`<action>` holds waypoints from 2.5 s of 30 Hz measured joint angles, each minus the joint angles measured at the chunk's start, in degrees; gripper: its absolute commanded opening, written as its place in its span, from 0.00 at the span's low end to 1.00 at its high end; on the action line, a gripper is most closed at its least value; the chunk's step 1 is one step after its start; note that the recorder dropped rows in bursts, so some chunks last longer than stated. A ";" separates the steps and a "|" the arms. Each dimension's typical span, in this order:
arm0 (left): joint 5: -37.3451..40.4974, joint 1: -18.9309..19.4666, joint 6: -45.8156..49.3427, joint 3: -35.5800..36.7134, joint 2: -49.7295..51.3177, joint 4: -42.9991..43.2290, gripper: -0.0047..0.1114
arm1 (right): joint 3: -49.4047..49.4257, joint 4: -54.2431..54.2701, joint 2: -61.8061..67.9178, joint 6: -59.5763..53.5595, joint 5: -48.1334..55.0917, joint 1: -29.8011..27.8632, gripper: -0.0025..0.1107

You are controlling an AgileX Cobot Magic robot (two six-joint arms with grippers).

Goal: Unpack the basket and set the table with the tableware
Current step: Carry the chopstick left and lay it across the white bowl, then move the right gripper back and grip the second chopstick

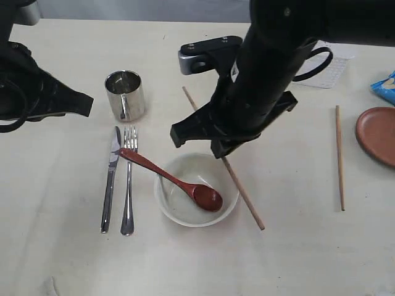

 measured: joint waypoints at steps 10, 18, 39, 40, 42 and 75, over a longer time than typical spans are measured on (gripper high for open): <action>0.00 0.00 0.00 0.00 -0.34 0.00 0.04 | -2.64 0.38 6.51 3.62 1.26 4.24 0.02; 0.00 0.00 0.00 0.00 -0.34 0.00 0.04 | -2.64 0.85 7.58 4.41 0.43 5.88 0.02; 0.00 0.00 0.00 0.00 -0.34 0.00 0.04 | -2.64 -1.29 9.46 6.33 -1.81 6.83 0.35; 0.00 0.00 0.00 0.00 -0.34 0.00 0.04 | -2.64 -1.29 9.46 6.33 -1.68 6.83 0.35; 0.00 0.00 0.00 0.00 -0.34 0.00 0.04 | -2.87 -2.04 7.99 6.33 -0.55 6.83 0.35; 0.00 0.00 0.00 0.00 -0.34 0.00 0.04 | 14.70 -15.84 2.34 10.45 -10.17 -32.01 0.13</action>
